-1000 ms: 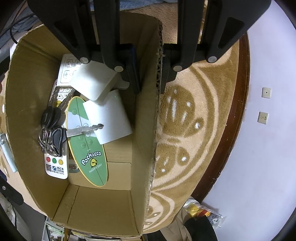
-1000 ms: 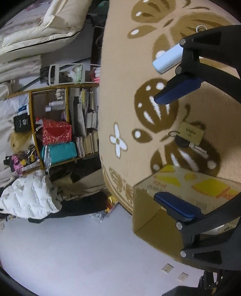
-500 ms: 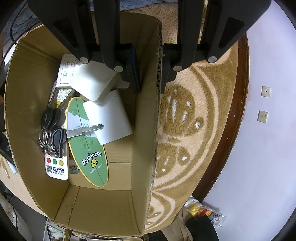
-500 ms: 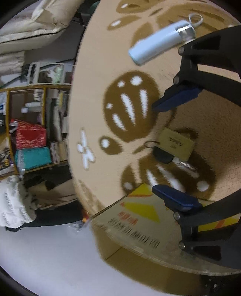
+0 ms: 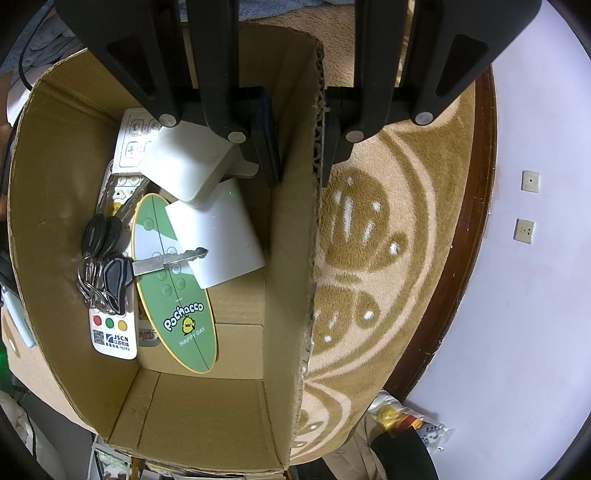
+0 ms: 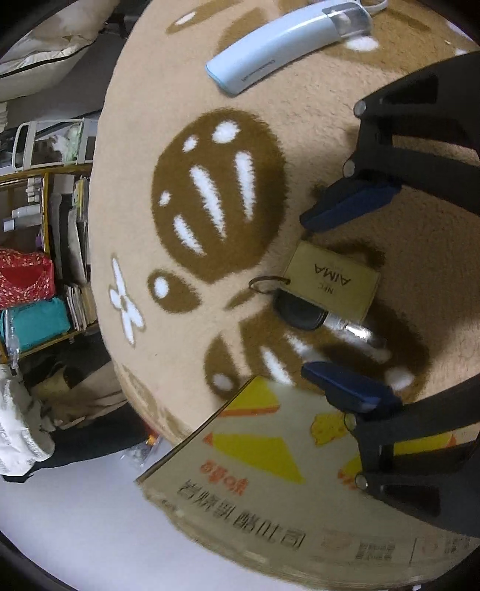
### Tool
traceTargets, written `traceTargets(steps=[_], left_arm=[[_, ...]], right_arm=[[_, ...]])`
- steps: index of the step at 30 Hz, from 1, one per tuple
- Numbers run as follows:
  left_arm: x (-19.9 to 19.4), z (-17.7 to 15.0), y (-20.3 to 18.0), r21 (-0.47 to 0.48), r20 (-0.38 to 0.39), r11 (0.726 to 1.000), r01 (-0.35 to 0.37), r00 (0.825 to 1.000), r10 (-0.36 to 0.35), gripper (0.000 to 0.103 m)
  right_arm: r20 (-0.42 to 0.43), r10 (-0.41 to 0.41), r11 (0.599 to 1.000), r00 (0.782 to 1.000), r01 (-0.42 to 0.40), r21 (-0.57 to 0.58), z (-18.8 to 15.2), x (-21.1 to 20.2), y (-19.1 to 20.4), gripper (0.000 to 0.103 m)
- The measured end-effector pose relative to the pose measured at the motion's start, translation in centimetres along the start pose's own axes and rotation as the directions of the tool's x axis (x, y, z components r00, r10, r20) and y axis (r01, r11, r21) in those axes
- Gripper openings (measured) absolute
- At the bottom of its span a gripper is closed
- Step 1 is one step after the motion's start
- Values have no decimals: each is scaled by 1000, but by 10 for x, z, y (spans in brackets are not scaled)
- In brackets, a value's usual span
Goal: Organize rigid objects
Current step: 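Grasp the tan AIMA key tag with the right gripper, then carry the AIMA key tag into the box and open the right gripper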
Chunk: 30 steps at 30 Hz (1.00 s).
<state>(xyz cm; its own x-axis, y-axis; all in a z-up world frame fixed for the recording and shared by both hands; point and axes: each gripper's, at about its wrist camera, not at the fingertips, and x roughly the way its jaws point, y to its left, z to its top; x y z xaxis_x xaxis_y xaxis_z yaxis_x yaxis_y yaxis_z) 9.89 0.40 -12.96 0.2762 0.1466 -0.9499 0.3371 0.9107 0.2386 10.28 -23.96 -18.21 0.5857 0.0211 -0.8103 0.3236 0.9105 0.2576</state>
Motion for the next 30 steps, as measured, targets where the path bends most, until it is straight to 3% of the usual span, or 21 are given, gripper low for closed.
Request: traceTargets(steps=[4,12,17,19,30], left_arm=[[0,0,0,1,1,1000,-2,1000,2,19],[-1,0,-2,2,0,1000,-2,1000,2,19],[-1,0,-3,4,1,1000,-4,1000,4,19],[-1,0,-3,3,1,1000,-3,1000,3,19],[-2,-3,-4,5,3,1000,-4,1000,4,19]], right_arm=[[7,-52,998,999,52,28,-1,-1,-5,48],[23,-17,999,1000,16,45,0,-14,-8,42],[69,17,1000,998,-18,22,1,-31,2,30],[80,23,1000,997,-23,0,1,-37,8,12],[171,66,998,983,-66,-3,1,-83,16,12]])
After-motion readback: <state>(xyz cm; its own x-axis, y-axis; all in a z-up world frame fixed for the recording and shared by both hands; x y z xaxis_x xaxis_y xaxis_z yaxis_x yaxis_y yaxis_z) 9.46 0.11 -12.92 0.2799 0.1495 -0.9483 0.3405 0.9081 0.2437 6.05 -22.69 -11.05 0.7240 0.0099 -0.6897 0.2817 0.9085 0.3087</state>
